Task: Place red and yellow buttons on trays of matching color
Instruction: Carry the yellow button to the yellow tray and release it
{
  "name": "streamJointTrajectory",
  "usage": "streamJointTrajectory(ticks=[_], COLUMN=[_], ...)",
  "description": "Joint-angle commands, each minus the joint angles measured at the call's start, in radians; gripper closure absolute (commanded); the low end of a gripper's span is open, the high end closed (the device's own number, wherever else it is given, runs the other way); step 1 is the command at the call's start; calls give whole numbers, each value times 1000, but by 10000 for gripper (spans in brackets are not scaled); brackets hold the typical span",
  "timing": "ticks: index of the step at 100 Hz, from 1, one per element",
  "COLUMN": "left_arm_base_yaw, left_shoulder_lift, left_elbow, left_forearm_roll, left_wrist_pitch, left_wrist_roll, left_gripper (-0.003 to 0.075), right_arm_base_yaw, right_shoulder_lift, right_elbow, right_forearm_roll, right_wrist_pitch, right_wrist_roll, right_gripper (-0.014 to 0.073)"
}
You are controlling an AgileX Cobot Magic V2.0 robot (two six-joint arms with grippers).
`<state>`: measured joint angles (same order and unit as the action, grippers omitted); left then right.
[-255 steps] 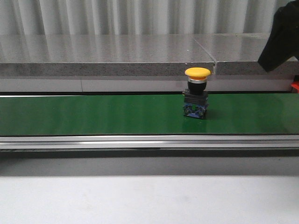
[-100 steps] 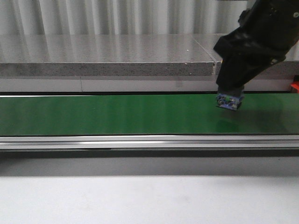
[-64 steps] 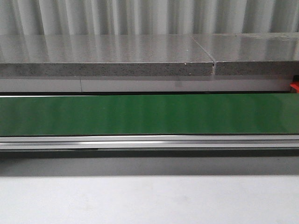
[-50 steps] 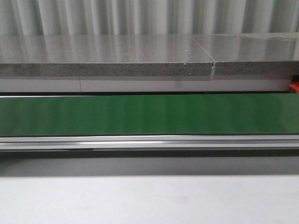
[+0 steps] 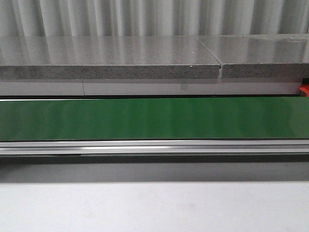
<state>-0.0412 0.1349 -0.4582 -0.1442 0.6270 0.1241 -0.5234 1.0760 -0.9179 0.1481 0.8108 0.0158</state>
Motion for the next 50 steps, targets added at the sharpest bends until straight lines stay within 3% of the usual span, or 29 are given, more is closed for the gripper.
streamJointTrajectory(ticks=[1, 50], left_arm_base_yaw=[-8, -8], left_shoulder_lift=[13, 13], left_elbow=[-24, -24], left_forearm_roll=[-15, -15], left_wrist_pitch=[-72, -72], left_wrist_roll=[-1, -1], left_gripper=[741, 741], right_arm_base_yaw=[-35, -134], right_shoulder_lift=[-22, -16], right_elbow=[12, 242], right_forearm_roll=[-2, -6], right_wrist_pitch=[-47, -232], right_wrist_roll=[9, 42], right_gripper=[430, 430])
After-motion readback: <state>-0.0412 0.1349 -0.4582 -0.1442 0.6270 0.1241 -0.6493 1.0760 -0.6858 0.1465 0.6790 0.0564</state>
